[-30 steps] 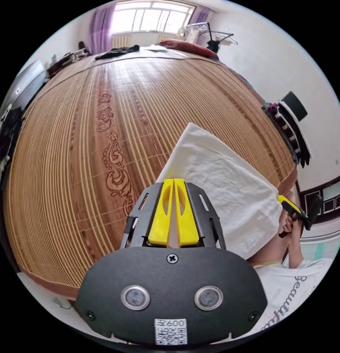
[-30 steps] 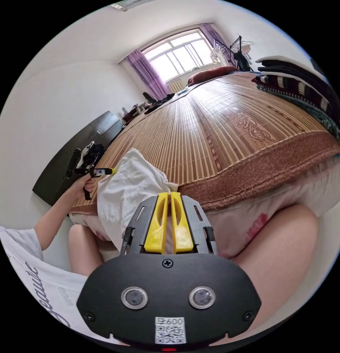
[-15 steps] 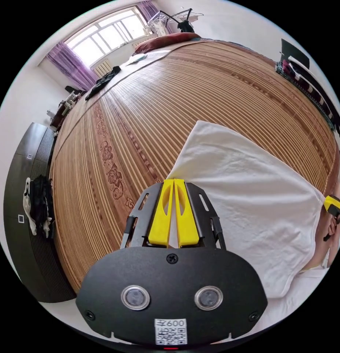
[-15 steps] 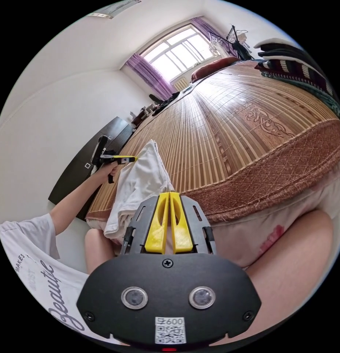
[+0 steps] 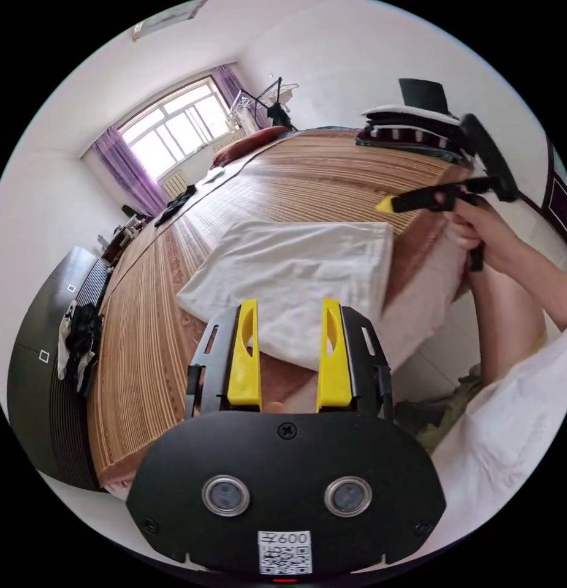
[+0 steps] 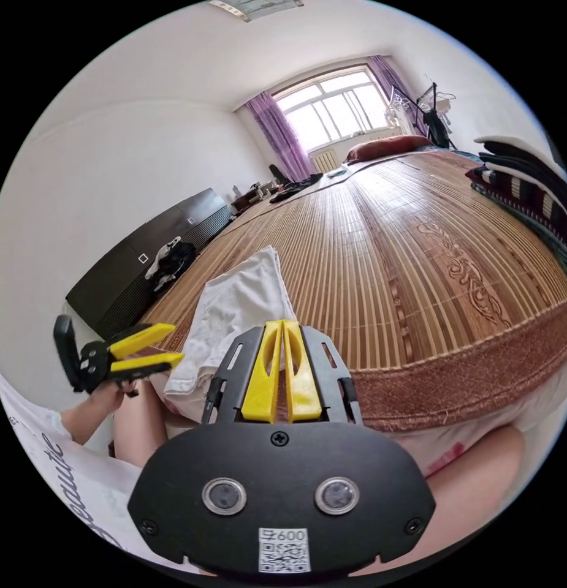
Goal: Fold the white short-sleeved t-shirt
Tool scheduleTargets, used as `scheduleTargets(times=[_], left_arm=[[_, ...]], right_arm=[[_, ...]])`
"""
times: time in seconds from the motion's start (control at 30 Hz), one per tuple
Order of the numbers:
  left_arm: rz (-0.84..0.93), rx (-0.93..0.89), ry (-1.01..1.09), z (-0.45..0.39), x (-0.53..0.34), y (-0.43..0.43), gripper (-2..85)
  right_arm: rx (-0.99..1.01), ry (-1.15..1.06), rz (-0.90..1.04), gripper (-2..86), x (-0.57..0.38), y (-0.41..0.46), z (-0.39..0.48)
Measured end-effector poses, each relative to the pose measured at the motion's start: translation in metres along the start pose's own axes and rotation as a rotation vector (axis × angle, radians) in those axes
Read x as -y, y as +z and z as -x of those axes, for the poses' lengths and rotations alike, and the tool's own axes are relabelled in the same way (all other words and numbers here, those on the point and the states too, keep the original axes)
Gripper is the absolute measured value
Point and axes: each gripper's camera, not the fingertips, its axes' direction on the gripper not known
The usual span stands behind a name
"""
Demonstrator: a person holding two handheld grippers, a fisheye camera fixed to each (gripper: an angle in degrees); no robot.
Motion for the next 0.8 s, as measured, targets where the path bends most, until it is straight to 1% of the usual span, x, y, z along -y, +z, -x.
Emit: scheduleTargets(times=[0.13, 0.27, 0.33, 0.4, 0.53, 0.63, 0.73, 0.8], left_arm=[[0.039, 0.030, -0.049, -0.040, -0.023, -0.006, 12.9], [0.100, 0.125, 0.002, -0.067, -0.031, -0.001, 11.9], [0.100, 0.120, -0.029, -0.069, -0.032, -0.005, 10.7], [0.092, 0.102, -0.037, -0.073, -0.033, -0.009, 8.6], [0.142, 0.183, 0.044, -0.091, -0.040, -0.003, 5.1], [0.050, 0.309, 0.151, -0.110, -0.054, -0.025, 2.6], [0.024, 0.289, 0.175, -0.115, -0.061, -0.039, 2.0], [0.091, 0.237, 0.170, -0.121, -0.069, -0.022, 1.9]], right_arm=[[0.044, 0.034, 0.018, -0.8, -0.006, 0.014, -0.004], [0.050, 0.057, 0.035, -0.8, -0.012, 0.020, -0.009], [0.053, 0.050, 0.061, -0.8, -0.014, 0.024, -0.012], [0.081, 0.034, 0.048, -0.8, -0.017, 0.022, -0.016], [0.144, 0.089, 0.029, -0.8, -0.021, 0.018, -0.029], [0.109, 0.042, 0.024, -0.8, -0.022, 0.016, -0.021], [0.079, 0.027, 0.012, -0.9, -0.023, 0.013, -0.013], [0.091, 0.059, 0.000, -0.9, -0.023, 0.011, -0.014]])
